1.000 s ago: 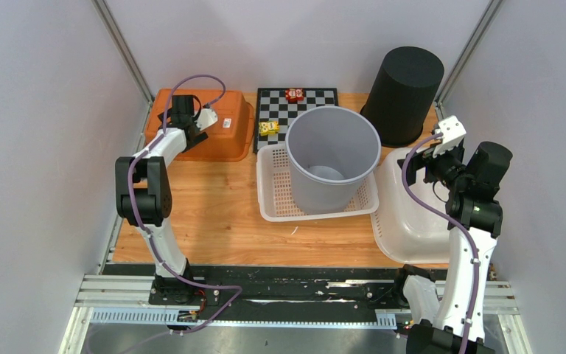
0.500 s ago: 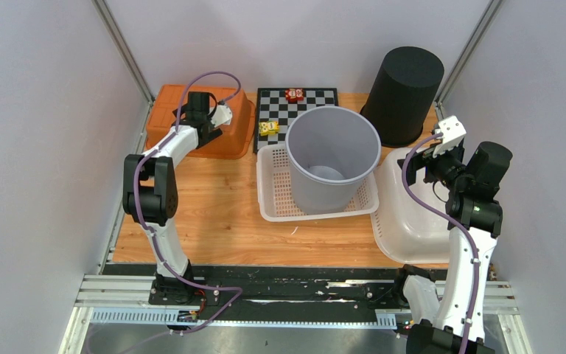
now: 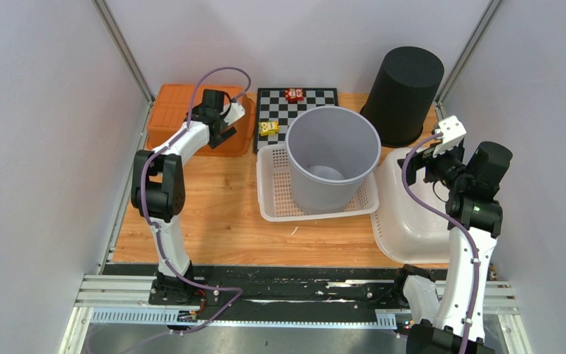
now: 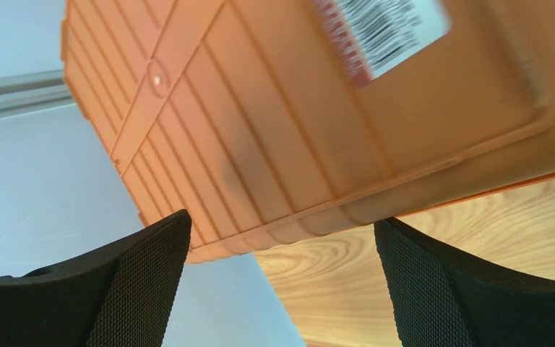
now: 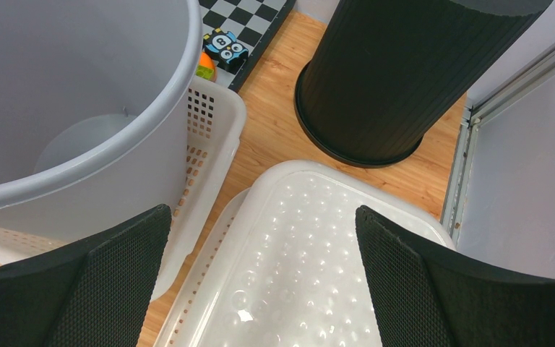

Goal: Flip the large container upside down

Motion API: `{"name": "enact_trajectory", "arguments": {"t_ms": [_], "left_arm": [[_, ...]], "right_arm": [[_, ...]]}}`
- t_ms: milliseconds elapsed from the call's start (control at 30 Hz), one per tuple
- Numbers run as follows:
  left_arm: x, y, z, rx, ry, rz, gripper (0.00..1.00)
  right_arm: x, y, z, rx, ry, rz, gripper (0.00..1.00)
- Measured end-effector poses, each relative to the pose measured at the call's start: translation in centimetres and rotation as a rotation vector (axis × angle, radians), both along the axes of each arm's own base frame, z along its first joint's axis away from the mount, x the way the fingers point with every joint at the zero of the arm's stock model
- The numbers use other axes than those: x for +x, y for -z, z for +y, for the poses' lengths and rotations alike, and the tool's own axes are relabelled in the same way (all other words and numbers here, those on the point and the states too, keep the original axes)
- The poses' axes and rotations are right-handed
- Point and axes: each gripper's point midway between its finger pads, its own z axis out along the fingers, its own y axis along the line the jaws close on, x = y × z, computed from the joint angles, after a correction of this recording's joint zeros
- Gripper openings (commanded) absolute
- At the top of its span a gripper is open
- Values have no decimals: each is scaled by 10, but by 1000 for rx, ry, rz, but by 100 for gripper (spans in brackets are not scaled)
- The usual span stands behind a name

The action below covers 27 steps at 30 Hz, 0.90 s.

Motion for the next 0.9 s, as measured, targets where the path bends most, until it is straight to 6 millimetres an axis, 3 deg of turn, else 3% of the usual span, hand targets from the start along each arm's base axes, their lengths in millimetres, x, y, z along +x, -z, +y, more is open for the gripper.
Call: {"name": "enact_trajectory", "arguments": {"t_ms": [100,267,633,733,900], "left_arm": [[0,10,-12,-6,7,16,97],[8,21,-16,12,-27,24,97],[23,6,-12,3,-92,-40,100],[18,8,-13,-4,-89,-33,100],[-12,-1,-8,-8,-85,-18,100]], "right_arm": [[0,0,0,0,0,0,100],[0,0,0,0,0,0,100],[2,1,-1,0,0,2,100],[2,1,-1,0,0,2,100],[2,0,0,0,-1,1,100]]}}
